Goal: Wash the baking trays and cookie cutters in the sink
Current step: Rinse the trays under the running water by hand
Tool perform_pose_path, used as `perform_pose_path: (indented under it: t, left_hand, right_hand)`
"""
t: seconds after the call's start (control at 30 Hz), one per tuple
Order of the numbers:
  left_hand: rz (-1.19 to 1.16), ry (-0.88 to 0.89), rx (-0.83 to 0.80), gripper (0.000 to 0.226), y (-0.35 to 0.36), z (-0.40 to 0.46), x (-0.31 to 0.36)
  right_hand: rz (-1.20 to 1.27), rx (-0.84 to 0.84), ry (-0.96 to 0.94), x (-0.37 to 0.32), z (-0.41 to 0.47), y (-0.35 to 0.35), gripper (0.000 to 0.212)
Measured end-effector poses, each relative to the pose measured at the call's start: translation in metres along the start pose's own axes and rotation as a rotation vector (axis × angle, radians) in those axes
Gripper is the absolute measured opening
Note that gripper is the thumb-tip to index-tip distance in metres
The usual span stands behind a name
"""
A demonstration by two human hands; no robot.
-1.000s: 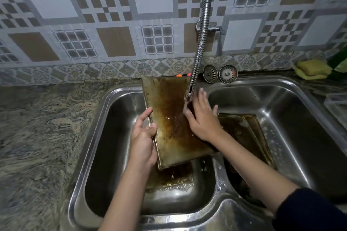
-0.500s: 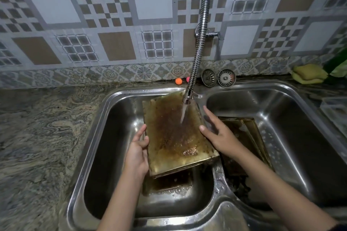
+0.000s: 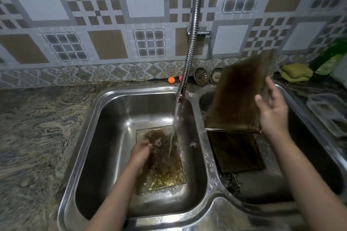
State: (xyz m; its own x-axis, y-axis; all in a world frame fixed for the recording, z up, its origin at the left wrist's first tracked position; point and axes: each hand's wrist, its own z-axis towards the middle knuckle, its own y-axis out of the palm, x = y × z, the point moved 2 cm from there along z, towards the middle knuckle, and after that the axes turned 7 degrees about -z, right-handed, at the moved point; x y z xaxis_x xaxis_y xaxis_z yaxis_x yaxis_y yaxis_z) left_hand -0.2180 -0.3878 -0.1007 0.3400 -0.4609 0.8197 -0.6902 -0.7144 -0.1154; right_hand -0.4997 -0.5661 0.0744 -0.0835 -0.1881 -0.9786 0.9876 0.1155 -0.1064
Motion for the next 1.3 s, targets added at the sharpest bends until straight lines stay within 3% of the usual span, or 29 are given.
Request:
perform_pose_path:
  t: [0.13, 0.23, 0.37, 0.43, 0.57, 0.8, 1.03, 1.17, 1.3]
  left_hand:
    - [0.17, -0.115, 0.023, 0.024, -0.013, 0.028, -0.034]
    - [0.254, -0.121, 0.032, 0.014, -0.012, 0.028, -0.04]
    - [0.333, -0.042, 0.137, 0.015, -0.016, 0.029, -0.048]
    - [0.379, -0.032, 0.152, 0.026, -0.02, 0.036, -0.057]
    - [0.473, -0.007, 0.167, 0.027, -0.027, 0.045, -0.069]
    - [0.528, 0.112, 0.206, 0.029, -0.031, 0.044, -0.064]
    - [0.459, 0.223, 0.227, 0.039, -0.018, 0.007, -0.019]
    - [0.435, 0.362, 0.109, 0.052, -0.001, -0.004, 0.006]
    - [0.461, 0.482, 0.051, 0.055, 0.021, -0.021, 0.029]
  right_hand:
    - [-0.584, -0.152, -0.072, 0.02, 0.006, -0.011, 0.058]
    - [-1.091, -0.388, -0.128, 0.057, 0.001, 0.002, 0.061]
    - [-1.345, -0.667, -0.09, 0.105, -0.016, 0.025, 0.065]
    - [-1.385, -0.78, -0.084, 0.126, -0.022, 0.033, 0.066]
    - [-1.219, -0.872, 0.095, 0.147, -0.023, 0.038, 0.06]
    - [-0.914, -0.692, 0.145, 0.133, -0.028, 0.03, 0.054]
    - [-0.711, -0.593, 0.031, 0.101, -0.047, 0.039, 0.051]
    - [-0.583, -0.47, -0.102, 0.072, -0.062, 0.057, 0.042]
    - [-0.583, -0.544, -0.211, 0.053, -0.079, 0.082, 0.041]
